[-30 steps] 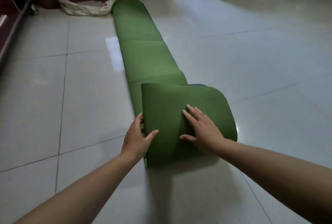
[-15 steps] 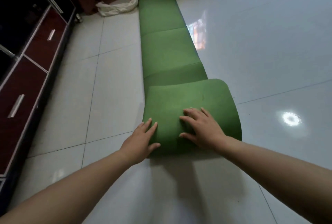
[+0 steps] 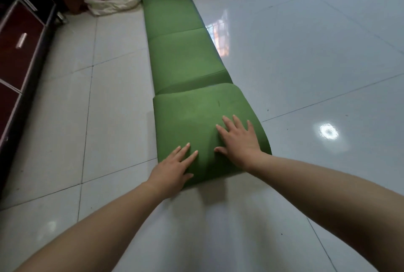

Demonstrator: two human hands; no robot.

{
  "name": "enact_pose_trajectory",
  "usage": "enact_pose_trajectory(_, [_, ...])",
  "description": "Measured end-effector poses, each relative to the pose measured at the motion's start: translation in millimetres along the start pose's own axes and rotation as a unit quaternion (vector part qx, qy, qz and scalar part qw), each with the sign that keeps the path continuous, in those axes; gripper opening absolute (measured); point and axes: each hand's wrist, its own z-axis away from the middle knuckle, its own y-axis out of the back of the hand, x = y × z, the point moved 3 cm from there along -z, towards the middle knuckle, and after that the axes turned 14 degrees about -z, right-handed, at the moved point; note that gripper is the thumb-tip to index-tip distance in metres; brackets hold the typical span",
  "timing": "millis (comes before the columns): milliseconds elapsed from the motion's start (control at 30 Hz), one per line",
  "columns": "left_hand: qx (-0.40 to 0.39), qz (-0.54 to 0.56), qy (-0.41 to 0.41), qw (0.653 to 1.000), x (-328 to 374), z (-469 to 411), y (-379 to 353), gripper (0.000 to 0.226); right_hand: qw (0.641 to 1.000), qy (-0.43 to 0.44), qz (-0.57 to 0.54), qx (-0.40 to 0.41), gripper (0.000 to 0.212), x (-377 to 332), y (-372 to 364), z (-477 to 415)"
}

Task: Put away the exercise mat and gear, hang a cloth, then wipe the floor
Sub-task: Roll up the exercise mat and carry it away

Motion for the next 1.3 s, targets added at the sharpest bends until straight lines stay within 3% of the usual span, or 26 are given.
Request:
enact_pose_trajectory(100, [-0.013,0.01,0.002,1.0,-1.0,-9.9,-13.5,0.066,0.998,0.045,-0.026,-0.037,0.064,-2.6,-14.0,10.7])
enact_pose_trajectory(233, [-0.033,0.025,-0.014,0.999,-3.1,-28.0,-25.2,0.066,0.994,0.055,-0.015,-0.094,0.07,8.4,-36.2,24.6])
enact_pose_trajectory(567, [-0.057,0.054,-0.048,0.996,-14.4,-42.3,-32.7,0.065,0.989,0.058,-0.02,-0.132,0.08,21.9,-50.7,10.8])
enact_pose_trajectory(933, [0.091,0.129,0.048,0.986,-10.6,0.3,-59.0,0.059,0.99,0.078,-0.026,-0.119,0.08,25.3,-53.7,8.5])
enact_pose_trajectory(1100, [0.159,0.22,0.081,0.959,-12.8,8.3,-59.1,0.051,0.993,0.075,-0.014,-0.095,0.086,20.8,-54.3,14.9])
enact_pose_trajectory(1200, [0.193,0.308,0.173,0.915,-19.8,9.7,-50.0,0.049,0.994,0.063,-0.031,-0.089,0.087,17.2,-54.4,14.2])
enact_pose_trajectory(1300, [0.172,0.398,0.252,0.865,-29.7,12.6,-53.5,0.054,0.993,0.058,-0.051,-0.092,0.084,17.1,-53.4,11.0])
